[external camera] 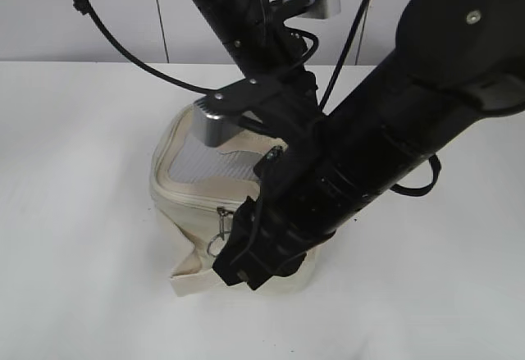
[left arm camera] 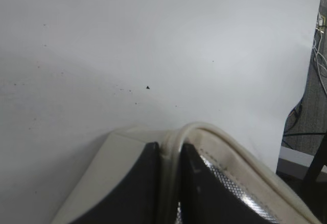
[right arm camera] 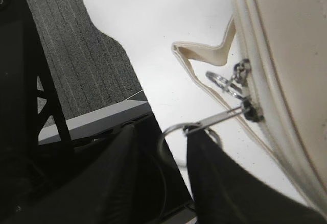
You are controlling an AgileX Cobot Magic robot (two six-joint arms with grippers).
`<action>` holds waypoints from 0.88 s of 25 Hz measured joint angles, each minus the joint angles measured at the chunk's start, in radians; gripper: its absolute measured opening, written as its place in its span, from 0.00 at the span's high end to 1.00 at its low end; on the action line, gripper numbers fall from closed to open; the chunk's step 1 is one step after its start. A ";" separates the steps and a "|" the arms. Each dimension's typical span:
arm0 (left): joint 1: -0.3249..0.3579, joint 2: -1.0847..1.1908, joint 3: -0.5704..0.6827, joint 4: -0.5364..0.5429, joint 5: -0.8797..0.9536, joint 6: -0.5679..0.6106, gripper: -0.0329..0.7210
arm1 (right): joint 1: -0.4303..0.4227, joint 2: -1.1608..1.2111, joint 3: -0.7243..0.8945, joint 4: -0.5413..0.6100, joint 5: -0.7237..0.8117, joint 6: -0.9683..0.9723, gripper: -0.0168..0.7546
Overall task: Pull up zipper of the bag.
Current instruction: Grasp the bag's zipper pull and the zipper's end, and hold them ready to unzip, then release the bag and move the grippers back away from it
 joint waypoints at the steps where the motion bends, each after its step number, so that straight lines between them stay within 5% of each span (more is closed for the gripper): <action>1: 0.000 0.000 0.000 0.003 -0.002 -0.005 0.85 | 0.002 -0.016 -0.001 -0.018 0.008 0.025 0.64; 7: 0.000 -0.016 0.000 0.026 -0.023 -0.019 0.76 | 0.008 -0.120 -0.009 -0.277 0.061 0.295 0.40; 12: 0.000 -0.064 -0.001 0.039 -0.061 -0.024 0.58 | 0.008 -0.199 -0.009 -0.543 0.115 0.539 0.38; 22: 0.000 -0.135 -0.005 0.132 -0.065 -0.035 0.51 | 0.005 -0.293 -0.009 -0.671 0.185 0.725 0.38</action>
